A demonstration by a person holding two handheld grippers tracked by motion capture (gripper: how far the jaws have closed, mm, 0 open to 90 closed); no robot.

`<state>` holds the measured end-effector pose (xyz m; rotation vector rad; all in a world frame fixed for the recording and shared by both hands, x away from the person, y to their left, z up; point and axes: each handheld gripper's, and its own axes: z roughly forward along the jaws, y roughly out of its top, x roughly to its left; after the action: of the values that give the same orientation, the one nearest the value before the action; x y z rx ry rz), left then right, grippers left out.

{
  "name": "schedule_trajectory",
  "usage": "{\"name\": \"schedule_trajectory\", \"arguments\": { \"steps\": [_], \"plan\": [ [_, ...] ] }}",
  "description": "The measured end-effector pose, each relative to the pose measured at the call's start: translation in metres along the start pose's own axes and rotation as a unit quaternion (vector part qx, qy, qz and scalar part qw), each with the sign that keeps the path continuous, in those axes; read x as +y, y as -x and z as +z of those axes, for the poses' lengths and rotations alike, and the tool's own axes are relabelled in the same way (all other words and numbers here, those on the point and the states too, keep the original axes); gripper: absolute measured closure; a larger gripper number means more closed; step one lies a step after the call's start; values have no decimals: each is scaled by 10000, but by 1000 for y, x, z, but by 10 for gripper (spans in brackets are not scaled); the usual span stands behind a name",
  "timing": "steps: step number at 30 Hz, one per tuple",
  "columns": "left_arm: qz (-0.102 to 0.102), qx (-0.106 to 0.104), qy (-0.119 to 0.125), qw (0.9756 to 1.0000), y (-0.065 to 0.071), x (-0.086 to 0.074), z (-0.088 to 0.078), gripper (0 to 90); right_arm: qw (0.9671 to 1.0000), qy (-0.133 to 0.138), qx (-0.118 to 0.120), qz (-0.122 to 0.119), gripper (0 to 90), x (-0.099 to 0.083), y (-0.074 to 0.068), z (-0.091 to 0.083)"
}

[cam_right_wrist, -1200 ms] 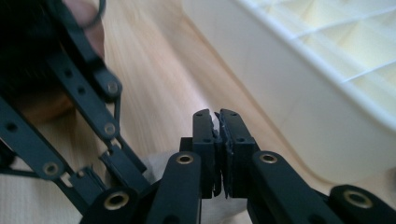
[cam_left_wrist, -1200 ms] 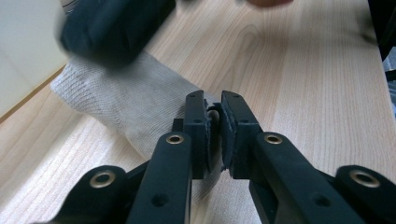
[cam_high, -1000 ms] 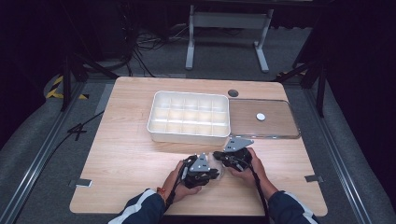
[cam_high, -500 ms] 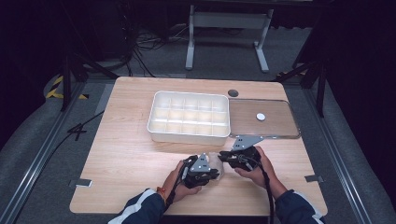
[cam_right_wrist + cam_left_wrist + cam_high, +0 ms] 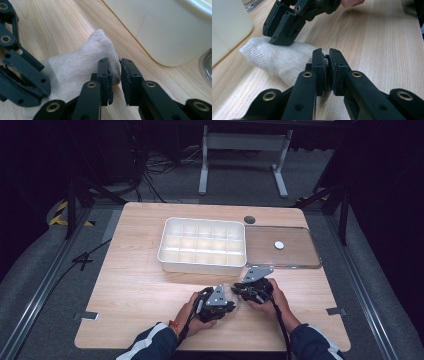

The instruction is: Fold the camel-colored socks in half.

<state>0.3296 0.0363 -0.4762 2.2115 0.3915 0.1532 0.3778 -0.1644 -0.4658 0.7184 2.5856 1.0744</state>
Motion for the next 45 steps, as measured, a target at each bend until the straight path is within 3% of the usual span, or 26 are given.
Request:
{"name": "schedule_trajectory", "arguments": {
  "steps": [6, 9, 11, 14, 18, 21, 25, 27, 29, 33, 35, 37, 38, 41, 42, 45],
  "plan": [
    [300, 121, -267, 9991, 8, 4, -7, 806, 10000, -12, 41, 21, 798, 1, -2, 1],
    [317, 26, -111, 9994, 11, 5, -14, 822, 10000, 14, 48, -3, 798, 0, -1, 1],
    [426, 37, 68, 9991, 14, 8, -23, 849, 9999, 61, 108, 11, 799, -1, 0, 2],
    [399, 60, 224, 9989, 12, 14, -31, 866, 9998, 99, 158, 54, 798, -2, 1, 1],
    [311, 54, 56, 9995, 6, 7, -22, 857, 9999, 77, 100, -58, 797, -1, -2, 1],
    [542, 78, -130, 9984, 8, 3, -14, 848, 9999, 88, 66, -113, 785, -1, -3, 1],
    [428, 11, -191, 9989, 7, -2, -7, 849, 9999, 110, 24, -9, 684, -2, -2, -1],
    [426, 7, -182, 9989, 7, -2, -6, 852, 9998, 123, -131, 22, 559, -2, 0, -3],
    [441, 28, -176, 9989, 8, -3, -6, 852, 9995, 166, -229, 162, 490, -1, 3, -7],
    [446, -18, -138, 9989, 8, -4, -4, 853, 9981, 552, -184, 192, 633, 0, 2, -21],
    [401, -69, -148, 9991, 9, -5, -2, 853, 9980, 618, -88, -32, 720, 2, -4, -23],
    [528, -65, -226, 9983, 12, -5, 1, 858, 9982, 508, -60, -303, 783, 2, -13, -18],
    [637, 19, -490, 9968, 13, -4, 3, 858, 9986, 393, -57, -342, 804, 2, -14, -15],
    [670, 121, -539, 9962, 14, -3, 4, 841, 9991, 126, -84, -392, 807, -3, -14, -6],
    [546, 89, -513, 9971, 13, -4, 3, 840, 9992, 24, -93, -390, 805, -5, -13, -3],
    [595, -18, -416, 9974, 12, -5, 1, 822, 9995, 118, -61, -304, 809, -7, -10, -3]
  ]
}}
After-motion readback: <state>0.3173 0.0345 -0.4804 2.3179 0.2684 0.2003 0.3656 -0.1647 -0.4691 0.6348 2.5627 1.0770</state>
